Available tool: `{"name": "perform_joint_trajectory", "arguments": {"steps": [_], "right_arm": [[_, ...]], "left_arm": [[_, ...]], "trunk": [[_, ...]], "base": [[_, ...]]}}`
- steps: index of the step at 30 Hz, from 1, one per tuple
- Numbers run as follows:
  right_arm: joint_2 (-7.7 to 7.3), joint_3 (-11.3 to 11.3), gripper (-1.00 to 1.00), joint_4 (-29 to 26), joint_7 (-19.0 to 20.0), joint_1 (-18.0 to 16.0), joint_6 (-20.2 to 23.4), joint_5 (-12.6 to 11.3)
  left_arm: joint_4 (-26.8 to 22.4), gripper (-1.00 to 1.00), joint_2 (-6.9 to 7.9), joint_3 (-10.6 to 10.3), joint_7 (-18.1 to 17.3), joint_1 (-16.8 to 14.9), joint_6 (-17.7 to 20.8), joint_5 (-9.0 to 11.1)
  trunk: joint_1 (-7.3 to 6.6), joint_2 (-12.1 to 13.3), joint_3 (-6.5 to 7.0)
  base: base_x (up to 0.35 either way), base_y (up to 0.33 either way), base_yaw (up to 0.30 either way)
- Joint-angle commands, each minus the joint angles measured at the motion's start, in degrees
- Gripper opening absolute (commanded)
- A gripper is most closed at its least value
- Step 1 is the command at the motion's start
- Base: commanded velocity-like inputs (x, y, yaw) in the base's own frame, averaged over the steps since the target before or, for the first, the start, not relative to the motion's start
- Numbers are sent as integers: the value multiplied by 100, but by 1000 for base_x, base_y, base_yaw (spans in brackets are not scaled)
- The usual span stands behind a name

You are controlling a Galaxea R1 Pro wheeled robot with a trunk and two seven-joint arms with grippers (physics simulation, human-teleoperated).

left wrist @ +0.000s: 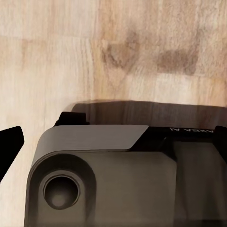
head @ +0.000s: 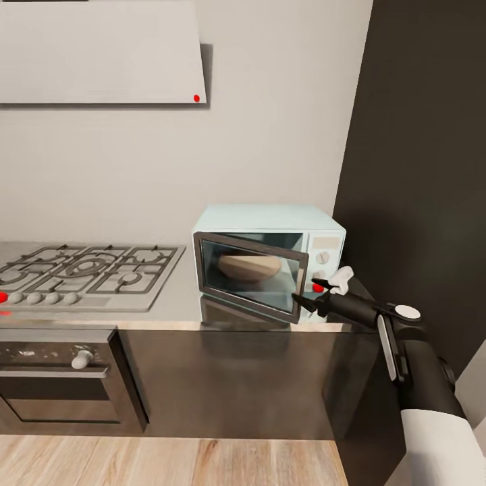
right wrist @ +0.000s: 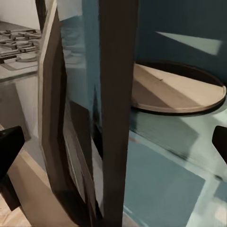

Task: In the kitchen, take the popcorn bag from the countertop, put it into the microwave, and heat it until the popcorn is cooked so the cooked popcorn ends up inside the bag.

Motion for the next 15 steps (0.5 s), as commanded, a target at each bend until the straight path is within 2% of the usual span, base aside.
{"name": "perform_joint_trajectory", "arguments": {"steps": [1, 4, 6, 15], "right_arm": [[4, 17, 100, -7, 45, -5, 40, 29], [10, 289, 100, -7, 45, -5, 54, 9], [16, 387, 100, -13, 44, -5, 60, -3], [25, 408, 100, -16, 43, -5, 68, -8]], "left_arm": [[4, 100, -4, 32, -2, -3, -17, 9], [4, 100, -4, 33, -2, -3, -17, 9], [4, 100, -4, 33, -2, -3, -17, 9], [4, 100, -4, 25, -2, -3, -17, 6]], "trunk": [[0, -3, -6], [0, -3, -6], [0, -3, -6], [0, -3, -6]], "base": [[0, 0, 0], [0, 0, 0], [0, 0, 0], [0, 0, 0]]}}
